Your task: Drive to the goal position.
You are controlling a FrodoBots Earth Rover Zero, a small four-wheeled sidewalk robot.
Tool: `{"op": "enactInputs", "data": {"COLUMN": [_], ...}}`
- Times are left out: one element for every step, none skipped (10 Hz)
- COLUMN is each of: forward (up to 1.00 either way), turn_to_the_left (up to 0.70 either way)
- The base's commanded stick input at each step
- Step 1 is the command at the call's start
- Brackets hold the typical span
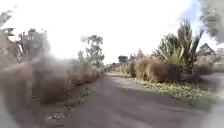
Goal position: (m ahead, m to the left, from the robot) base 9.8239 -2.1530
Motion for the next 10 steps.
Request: {"op": "enactInputs", "data": {"forward": [0.5, 0.5, 0.5, 0.5, 0.5, 0.5, 0.5, 0.5, 0.5, 0.5], "turn_to_the_left": [-0.49, -0.23, 0.01, 0.01, 0.01, 0.01, 0.01, 0.01, 0.01, 0.01]}}
